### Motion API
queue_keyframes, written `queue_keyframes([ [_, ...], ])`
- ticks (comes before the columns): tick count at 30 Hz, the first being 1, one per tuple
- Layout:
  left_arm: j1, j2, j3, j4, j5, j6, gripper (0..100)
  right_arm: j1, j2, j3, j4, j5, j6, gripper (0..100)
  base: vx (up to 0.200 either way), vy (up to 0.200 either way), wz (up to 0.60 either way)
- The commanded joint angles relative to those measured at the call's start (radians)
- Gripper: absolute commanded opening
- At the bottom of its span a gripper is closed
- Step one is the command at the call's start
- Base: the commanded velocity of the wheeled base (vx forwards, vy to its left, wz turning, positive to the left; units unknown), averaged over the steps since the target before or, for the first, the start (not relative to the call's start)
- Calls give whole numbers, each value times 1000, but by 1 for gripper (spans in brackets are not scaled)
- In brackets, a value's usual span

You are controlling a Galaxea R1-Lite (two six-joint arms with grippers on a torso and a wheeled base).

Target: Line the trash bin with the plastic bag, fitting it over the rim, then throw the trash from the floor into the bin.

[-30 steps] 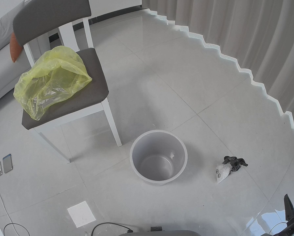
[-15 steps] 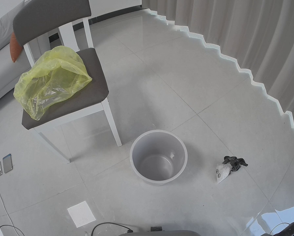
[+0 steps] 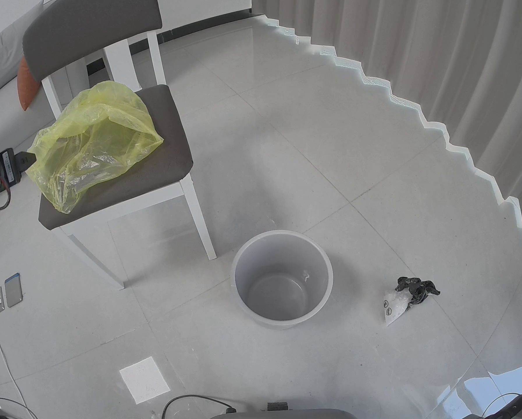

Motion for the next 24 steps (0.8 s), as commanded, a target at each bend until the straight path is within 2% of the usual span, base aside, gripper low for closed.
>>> queue_keyframes([
  [1,88,351,-239,48,31,-19,100,-5,170,-49,-47,10,13,100,0,0,0],
  [9,106,486,-370,66,42,-17,100,-6,175,-49,-50,7,14,100,0,0,0],
  [24,106,592,-439,8,4,-20,100,-6,173,-45,-51,10,13,100,0,0,0],
])
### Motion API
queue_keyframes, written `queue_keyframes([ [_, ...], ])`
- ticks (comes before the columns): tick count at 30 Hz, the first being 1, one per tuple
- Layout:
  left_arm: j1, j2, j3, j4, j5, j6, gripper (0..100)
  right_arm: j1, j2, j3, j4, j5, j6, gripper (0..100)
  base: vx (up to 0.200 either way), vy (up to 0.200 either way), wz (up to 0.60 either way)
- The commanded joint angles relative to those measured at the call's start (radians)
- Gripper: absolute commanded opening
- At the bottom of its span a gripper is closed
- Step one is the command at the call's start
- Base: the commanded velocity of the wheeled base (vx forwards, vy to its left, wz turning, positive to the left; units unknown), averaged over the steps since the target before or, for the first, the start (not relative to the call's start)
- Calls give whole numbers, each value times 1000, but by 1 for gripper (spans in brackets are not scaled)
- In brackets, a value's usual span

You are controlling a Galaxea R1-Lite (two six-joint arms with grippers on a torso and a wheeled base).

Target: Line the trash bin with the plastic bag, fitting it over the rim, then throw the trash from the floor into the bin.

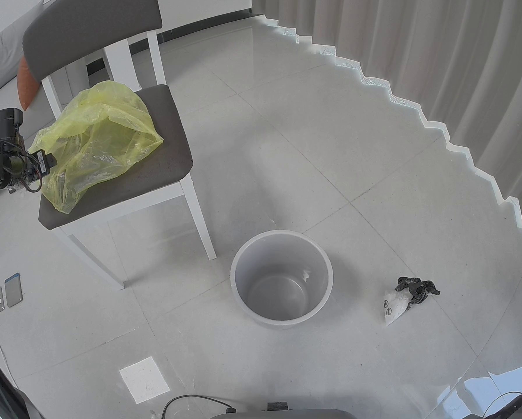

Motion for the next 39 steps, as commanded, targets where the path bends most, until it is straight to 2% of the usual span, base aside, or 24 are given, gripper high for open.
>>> queue_keyframes([
  [1,7,46,-10,-53,-36,-4,100,0,-3,6,-2,1,-1,100,0,0,0],
  [5,3,60,-6,-129,-47,-21,100,0,-3,11,-2,1,-7,100,0,0,0],
  [16,10,77,-6,-138,-76,-30,100,0,-2,17,-2,1,-11,100,0,0,0],
  [17,13,74,-4,-138,-87,-31,0,0,-2,17,-2,1,-11,100,0,0,0],
  [27,38,43,13,-133,-97,-33,0,0,0,25,-3,1,-14,100,0,0,0],
  [33,18,-64,27,-130,-131,-27,0,0,3,25,-2,1,-16,100,0,0,0],
  [38,-82,-242,70,-122,-177,-8,0,3,11,29,-2,1,-17,100,0,0,0],
  [39,-129,-310,76,-102,-194,24,0,6,20,37,-3,3,-19,100,0,0,0],
])
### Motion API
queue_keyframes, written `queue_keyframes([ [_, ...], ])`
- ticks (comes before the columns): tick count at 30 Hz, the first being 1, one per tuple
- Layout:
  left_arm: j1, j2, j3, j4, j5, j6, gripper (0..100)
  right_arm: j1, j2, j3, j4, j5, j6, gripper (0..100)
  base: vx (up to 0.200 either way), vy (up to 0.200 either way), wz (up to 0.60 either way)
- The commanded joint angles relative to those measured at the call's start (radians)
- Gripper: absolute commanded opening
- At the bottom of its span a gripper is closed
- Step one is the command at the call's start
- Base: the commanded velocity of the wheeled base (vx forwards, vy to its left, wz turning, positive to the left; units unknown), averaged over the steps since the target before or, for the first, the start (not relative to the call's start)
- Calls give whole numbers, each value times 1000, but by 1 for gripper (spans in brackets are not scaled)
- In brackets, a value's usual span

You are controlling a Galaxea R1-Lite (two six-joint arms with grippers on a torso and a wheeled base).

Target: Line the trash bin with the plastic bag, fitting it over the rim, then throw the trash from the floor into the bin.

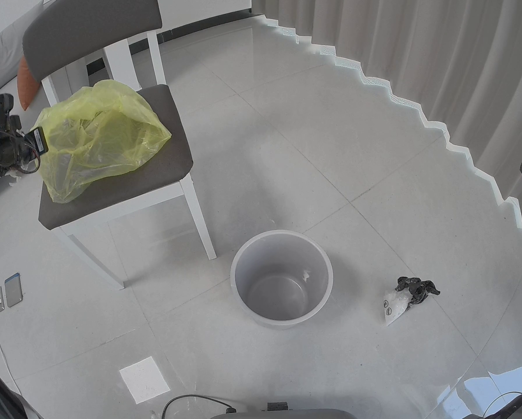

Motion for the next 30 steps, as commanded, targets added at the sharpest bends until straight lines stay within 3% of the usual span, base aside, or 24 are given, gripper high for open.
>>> queue_keyframes([
  [1,-120,-228,39,24,-45,43,0,6,14,11,-1,2,-3,100,0,0,0],
  [2,-189,-316,31,76,-65,121,0,7,25,20,-2,2,-7,100,0,0,0],
  [6,-338,-438,11,179,-71,287,0,21,31,40,-2,3,-20,100,0,0,0],
  [14,-628,-587,-6,271,-71,486,0,122,35,60,-1,5,-20,100,0,0,0],
  [19,-761,-627,-12,331,-71,589,0,207,91,34,3,2,-34,100,0,0,0],
  [23,-827,-629,-75,484,-60,727,0,219,151,34,-2,17,-30,100,0,0,0],
  [30,-929,-598,-116,545,-48,762,0,219,206,31,-4,115,-21,100,0,0,0],
])
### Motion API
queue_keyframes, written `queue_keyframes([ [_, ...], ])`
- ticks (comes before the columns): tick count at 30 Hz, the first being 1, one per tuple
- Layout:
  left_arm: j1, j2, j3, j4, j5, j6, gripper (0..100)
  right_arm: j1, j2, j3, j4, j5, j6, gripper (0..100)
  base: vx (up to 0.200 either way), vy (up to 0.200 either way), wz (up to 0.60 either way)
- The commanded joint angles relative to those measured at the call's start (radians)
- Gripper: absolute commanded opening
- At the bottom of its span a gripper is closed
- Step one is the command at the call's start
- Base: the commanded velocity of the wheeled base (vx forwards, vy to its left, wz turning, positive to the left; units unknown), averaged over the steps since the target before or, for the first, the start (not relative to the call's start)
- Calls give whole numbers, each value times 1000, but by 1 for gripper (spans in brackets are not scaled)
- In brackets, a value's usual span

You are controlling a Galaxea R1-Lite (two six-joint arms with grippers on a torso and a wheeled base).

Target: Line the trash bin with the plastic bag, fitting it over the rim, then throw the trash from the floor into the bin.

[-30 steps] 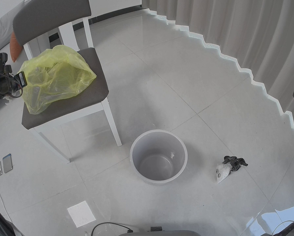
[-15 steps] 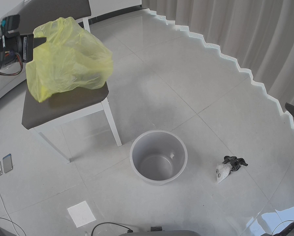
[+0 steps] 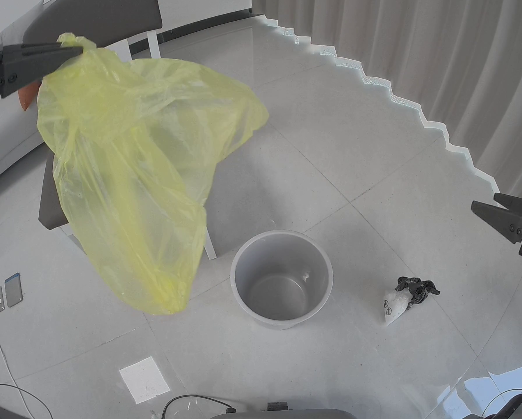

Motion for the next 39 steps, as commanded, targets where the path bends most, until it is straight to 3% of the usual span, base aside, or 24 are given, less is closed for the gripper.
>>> queue_keyframes([
  [1,-80,16,-44,13,16,30,0,10,79,-9,-2,31,3,100,0,0,0],
  [6,-129,85,-105,32,40,108,0,8,138,-55,-3,31,8,100,0,0,0],
  [15,-252,169,-217,134,123,123,0,25,234,-146,-57,34,57,100,0,0,0],
  [20,-286,185,-234,150,125,123,0,45,271,-196,-72,75,89,100,0,0,0],
  [32,-321,192,-230,167,125,125,0,45,412,-402,-71,81,128,100,0,0,0],
  [39,-324,205,-228,154,122,125,0,123,455,-385,-68,81,131,100,0,0,0],
])
